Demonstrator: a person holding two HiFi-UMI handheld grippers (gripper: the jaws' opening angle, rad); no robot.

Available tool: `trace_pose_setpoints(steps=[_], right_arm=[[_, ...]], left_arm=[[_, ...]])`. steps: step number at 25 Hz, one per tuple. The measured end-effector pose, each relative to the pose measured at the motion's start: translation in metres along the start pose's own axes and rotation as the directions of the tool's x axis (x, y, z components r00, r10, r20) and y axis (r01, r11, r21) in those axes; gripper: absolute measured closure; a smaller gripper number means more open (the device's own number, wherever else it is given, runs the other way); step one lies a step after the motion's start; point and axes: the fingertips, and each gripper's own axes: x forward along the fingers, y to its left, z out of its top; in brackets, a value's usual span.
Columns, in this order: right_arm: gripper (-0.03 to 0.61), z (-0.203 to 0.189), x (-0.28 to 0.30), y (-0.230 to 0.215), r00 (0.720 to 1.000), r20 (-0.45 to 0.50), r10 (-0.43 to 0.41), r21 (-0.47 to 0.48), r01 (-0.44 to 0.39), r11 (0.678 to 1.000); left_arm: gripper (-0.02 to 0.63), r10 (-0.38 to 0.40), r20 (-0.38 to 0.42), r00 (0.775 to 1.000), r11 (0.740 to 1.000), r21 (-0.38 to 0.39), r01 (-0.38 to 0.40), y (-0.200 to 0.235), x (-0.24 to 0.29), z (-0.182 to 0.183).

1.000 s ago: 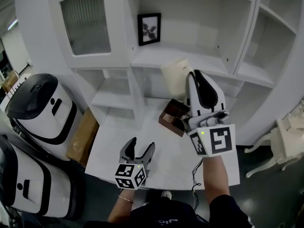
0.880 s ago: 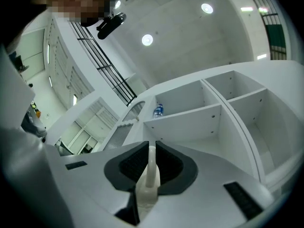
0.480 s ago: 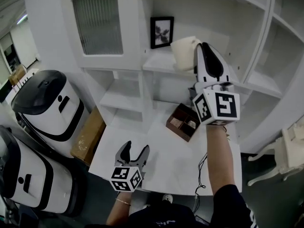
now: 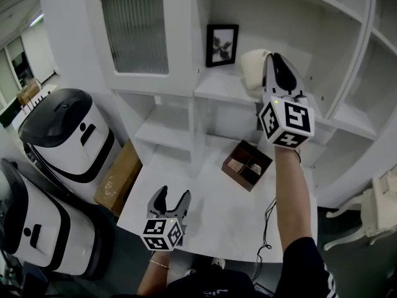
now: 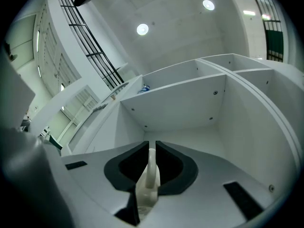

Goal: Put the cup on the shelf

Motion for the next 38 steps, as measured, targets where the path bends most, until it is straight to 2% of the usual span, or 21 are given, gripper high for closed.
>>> trace_pose_setpoints(steps=[8, 12, 19, 31, 38], right_arm=[[0.522, -0.017, 0.008, -0.005, 0.999, -0.044, -0.024, -0.051, 0.021, 0.998], [0.522, -0.017, 0.001, -0.003, 0.999, -0.045, -0.026, -0.091, 0.022, 0.996], [0.522, -0.023, -0.016, -0.003, 0.993, -0.106, -0.051, -0.119, 0.038, 0.992], [0.522, -0.051, -0.031, -0.001, 0.970, -0.224, -0.092, -0.123, 0.065, 0.990], [0.520, -0.064, -0.029, -0.006, 0.942, -0.307, -0.133, -0.105, 0.105, 0.989]], left_arm=[[0.305, -0.008, -0.014, 1.000, 1.000, -0.005, 0.008, -0.006, 0.009, -0.007], [0.305, -0.012, -0.016, 1.000, 1.000, -0.006, 0.012, -0.008, 0.010, -0.010], [0.305, -0.027, -0.022, 0.999, 1.000, -0.004, 0.027, -0.014, 0.009, -0.015], [0.305, -0.038, -0.037, 0.999, 0.999, -0.006, 0.037, -0.020, 0.003, -0.022], [0.305, -0.029, -0.044, 0.999, 1.000, -0.003, 0.029, -0.017, 0.000, -0.024]])
